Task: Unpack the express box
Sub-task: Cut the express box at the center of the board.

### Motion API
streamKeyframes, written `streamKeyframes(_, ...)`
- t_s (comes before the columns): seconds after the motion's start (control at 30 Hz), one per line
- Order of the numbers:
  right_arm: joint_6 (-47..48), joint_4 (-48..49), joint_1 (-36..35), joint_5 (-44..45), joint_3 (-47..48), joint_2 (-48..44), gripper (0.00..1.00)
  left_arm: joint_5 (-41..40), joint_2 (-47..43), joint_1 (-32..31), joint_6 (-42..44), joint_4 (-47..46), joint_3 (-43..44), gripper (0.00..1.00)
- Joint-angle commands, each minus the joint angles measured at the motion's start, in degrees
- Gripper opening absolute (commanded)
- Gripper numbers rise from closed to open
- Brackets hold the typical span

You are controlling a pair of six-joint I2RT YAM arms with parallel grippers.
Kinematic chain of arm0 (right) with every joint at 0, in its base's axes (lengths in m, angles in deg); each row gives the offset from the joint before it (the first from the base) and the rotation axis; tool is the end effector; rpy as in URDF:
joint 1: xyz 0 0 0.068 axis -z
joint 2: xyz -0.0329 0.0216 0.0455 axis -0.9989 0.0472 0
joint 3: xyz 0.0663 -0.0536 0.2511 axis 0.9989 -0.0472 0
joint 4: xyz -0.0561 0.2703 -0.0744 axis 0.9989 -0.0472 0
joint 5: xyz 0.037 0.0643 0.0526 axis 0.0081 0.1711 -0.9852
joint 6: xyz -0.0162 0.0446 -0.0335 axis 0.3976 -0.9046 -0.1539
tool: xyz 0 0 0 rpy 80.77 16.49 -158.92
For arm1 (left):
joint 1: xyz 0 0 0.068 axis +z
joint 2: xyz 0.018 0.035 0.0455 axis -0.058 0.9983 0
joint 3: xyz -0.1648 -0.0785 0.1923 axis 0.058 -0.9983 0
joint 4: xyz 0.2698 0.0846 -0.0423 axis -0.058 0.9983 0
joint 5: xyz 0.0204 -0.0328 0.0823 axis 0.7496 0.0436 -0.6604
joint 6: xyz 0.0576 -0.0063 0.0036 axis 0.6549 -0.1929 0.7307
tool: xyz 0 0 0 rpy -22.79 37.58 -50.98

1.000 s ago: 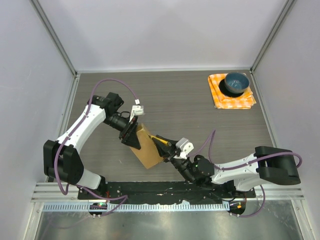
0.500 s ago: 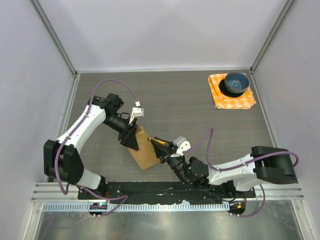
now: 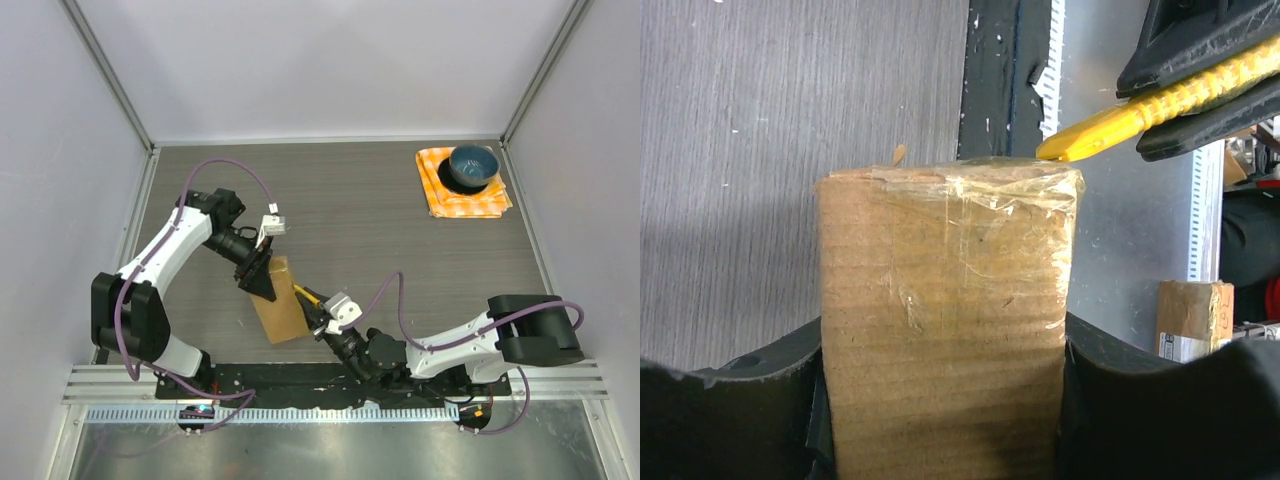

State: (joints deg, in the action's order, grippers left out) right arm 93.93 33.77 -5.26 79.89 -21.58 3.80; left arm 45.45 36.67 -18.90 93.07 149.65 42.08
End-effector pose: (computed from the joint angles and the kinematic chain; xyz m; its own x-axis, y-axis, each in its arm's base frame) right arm 0.0207 0.2908 0.2165 0.1614 0.0936 -0.9824 -0.6031 0.7973 -0.0231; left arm 0.2476 -0.1060 0.2574 -0.5483 0.5749 -0.6073 0.7887 0.1140 -0.6042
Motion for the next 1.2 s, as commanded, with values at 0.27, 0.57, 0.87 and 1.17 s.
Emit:
streamKeyframes(0.27, 5.3, -21.4, -5.0, 8.6, -3.9, 3.3, 0.01, 15.7, -1.7, 3.6, 0.6, 15.6, 4.7, 0.0)
streamKeyframes(0.57, -3.1, -28.1, -5.0, 10.5, -2.9, 2.2, 0.01, 14.6, -4.0, 3.6, -0.2, 15.3, 6.4, 0.0)
streamKeyframes(0.87, -9.4, -33.2, -5.4, 10.8, -2.6, 4.5, 0.01, 13.6, -5.6, 3.6, 0.0, 15.5, 7.4, 0.0)
streamKeyframes(1.17, -11.1, -36.1, -5.4, 11.3, -2.8, -2.1, 0.01, 6.2, -9.5, 3.5, -5.2, 6.2, 2.8, 0.0)
